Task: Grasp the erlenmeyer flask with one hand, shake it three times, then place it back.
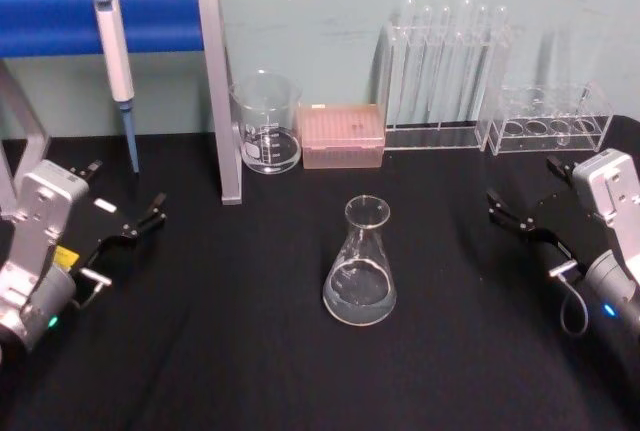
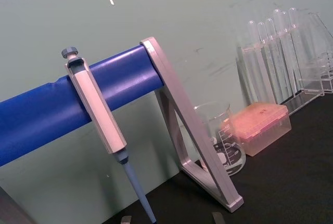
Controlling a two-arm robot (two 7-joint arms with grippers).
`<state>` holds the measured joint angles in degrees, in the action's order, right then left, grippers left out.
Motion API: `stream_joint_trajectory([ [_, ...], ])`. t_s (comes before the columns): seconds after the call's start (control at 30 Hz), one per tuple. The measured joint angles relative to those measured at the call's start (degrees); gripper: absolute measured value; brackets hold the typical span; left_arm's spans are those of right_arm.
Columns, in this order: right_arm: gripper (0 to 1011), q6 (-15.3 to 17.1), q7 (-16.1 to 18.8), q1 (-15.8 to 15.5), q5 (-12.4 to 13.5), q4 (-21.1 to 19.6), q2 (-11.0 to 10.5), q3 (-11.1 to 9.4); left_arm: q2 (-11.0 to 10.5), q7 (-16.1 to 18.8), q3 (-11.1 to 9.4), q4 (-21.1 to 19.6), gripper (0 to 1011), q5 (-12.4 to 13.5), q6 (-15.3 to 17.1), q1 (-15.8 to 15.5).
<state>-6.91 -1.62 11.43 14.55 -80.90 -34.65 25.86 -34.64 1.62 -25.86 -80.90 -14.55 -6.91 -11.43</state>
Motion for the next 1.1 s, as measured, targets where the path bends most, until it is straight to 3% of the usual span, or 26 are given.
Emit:
stream_joint_trajectory([
  [0.77, 1000, -0.3, 0.5, -0.3, -0.2, 0.0, 0.1, -0.7, 0.0, 0.0, 0.0, 0.0, 1001, 0.0, 0.0, 0.0],
  [1.1, 1000, -2.3, 6.5, -2.4, 3.9, -1.5, -1.5, -4.0, 0.0, 0.0, 0.0, 0.0, 1001, 0.0, 0.0, 0.0],
])
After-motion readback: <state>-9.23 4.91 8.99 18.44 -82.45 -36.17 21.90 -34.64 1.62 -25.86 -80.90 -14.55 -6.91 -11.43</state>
